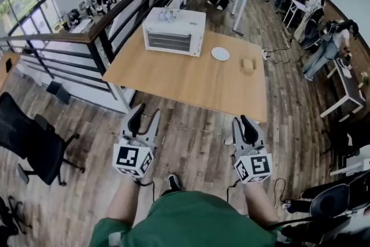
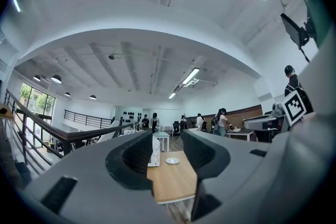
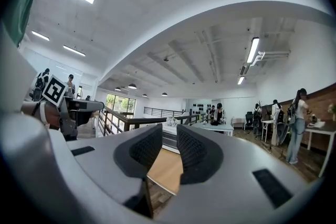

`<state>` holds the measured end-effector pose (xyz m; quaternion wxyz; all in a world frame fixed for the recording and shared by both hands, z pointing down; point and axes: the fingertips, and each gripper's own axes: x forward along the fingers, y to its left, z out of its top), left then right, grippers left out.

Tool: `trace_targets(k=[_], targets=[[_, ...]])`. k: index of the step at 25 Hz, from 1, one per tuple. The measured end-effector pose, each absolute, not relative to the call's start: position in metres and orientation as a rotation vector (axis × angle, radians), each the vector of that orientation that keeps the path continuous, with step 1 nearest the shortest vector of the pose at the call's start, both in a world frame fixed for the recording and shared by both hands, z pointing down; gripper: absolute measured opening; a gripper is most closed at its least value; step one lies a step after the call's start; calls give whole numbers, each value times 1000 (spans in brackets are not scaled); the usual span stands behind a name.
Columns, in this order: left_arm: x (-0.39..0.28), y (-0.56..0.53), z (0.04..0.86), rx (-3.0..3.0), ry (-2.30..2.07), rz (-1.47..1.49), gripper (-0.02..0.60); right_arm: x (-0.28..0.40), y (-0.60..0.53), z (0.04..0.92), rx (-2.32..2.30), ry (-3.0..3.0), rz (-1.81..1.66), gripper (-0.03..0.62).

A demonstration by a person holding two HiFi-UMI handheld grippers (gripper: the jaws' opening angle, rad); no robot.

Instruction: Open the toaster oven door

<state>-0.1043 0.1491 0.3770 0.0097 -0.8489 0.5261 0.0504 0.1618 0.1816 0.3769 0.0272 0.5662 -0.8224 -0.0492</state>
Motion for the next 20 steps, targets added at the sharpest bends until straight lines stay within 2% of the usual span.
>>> trace_targets(k=[10, 20], targets=[[-155, 100, 396, -2651, 1747, 213, 190, 128, 123, 389, 1705, -2543, -58, 95], [-160, 47, 394, -2581, 1829, 141, 190, 125, 39, 400, 1664, -2636, 0, 95]])
